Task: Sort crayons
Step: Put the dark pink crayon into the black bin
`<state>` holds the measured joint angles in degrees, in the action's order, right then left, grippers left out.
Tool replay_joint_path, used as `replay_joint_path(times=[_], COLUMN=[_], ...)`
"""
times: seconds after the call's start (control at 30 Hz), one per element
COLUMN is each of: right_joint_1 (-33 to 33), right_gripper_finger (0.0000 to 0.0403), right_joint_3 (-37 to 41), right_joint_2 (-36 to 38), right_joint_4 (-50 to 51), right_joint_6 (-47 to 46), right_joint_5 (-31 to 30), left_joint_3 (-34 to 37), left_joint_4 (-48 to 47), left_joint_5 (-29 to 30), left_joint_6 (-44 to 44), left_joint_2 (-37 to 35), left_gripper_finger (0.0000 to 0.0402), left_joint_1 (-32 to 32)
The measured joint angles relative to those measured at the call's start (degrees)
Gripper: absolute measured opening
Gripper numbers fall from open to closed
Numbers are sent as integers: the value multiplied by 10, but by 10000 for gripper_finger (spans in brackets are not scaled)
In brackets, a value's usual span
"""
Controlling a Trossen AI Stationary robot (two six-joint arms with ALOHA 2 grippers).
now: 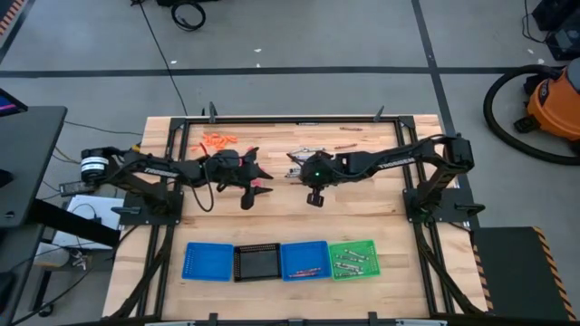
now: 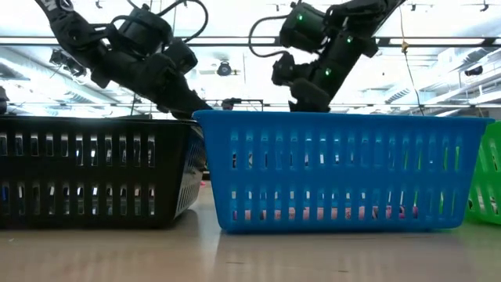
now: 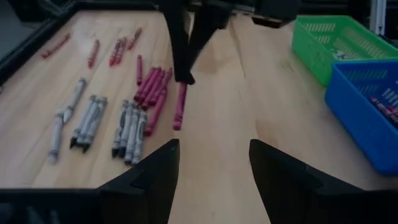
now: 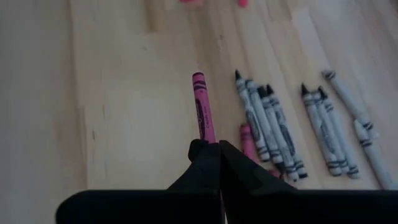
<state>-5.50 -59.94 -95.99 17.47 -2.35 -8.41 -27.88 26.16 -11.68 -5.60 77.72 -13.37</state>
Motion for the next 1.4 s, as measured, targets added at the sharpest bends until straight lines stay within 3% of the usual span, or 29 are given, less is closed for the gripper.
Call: replay_joint_path(times=[0.27, 0.57, 0.83, 1.4], right_joint_1=[22, 37, 47, 61], right_gripper_finger=[7, 7, 7, 7], right_joint_3=[-28, -60, -61, -61], right_joint_2=[21, 21, 21, 21], right_joint_4=[-7, -7, -12, -24], right_joint_6=[0, 6, 6, -5], right_joint_5=[7, 2, -13, -19], left_joint_3=[0, -9, -26, -26], left_joint_4=[81, 100, 101, 99], left_joint_5=[31, 32, 71, 67], left_joint_6=[2, -15, -16, -12], left_joint_2=[46, 68, 67, 67], left_gripper_finger=[205, 205, 200, 44], left_joint_1=[4, 32, 50, 51])
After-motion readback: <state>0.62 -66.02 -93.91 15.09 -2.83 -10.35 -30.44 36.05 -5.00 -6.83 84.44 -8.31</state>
